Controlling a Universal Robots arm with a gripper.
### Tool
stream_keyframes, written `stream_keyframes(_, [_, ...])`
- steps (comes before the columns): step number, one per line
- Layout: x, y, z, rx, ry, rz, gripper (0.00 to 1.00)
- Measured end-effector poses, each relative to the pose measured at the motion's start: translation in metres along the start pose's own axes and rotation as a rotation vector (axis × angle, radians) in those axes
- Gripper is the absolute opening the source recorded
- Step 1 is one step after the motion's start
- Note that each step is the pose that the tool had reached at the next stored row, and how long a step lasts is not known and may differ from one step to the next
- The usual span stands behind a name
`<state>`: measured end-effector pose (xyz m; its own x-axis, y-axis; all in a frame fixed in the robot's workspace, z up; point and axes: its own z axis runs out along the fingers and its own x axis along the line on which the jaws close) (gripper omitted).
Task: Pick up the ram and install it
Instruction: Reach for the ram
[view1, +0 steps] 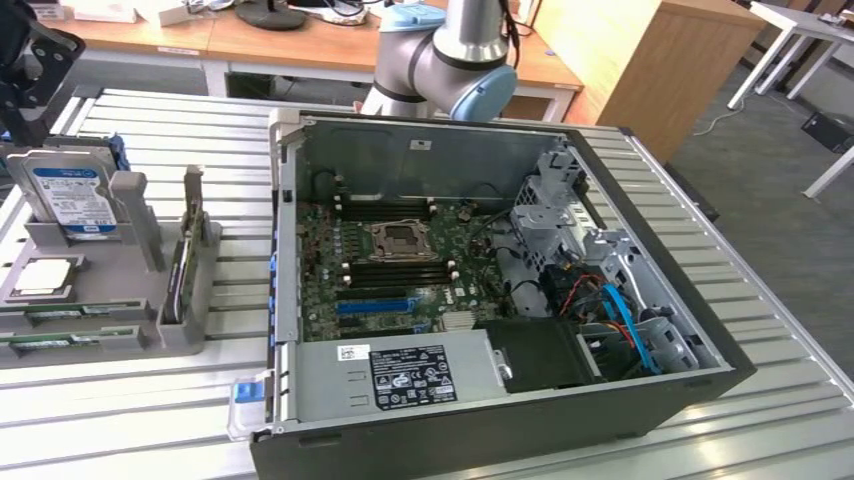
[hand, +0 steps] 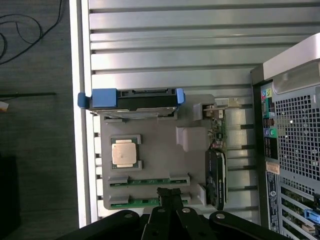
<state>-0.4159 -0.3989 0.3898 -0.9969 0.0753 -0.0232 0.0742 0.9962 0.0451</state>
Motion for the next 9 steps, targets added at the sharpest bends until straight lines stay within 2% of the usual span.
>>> stream_keyframes(4, [0.000, -0.0027, -0.0001, 0.0000, 0.0000, 0.000, 0.11])
stream_keyframes(9, [-0.001, -0.0102, -0.0004, -0.0001, -0.0001, 0.000, 0.11])
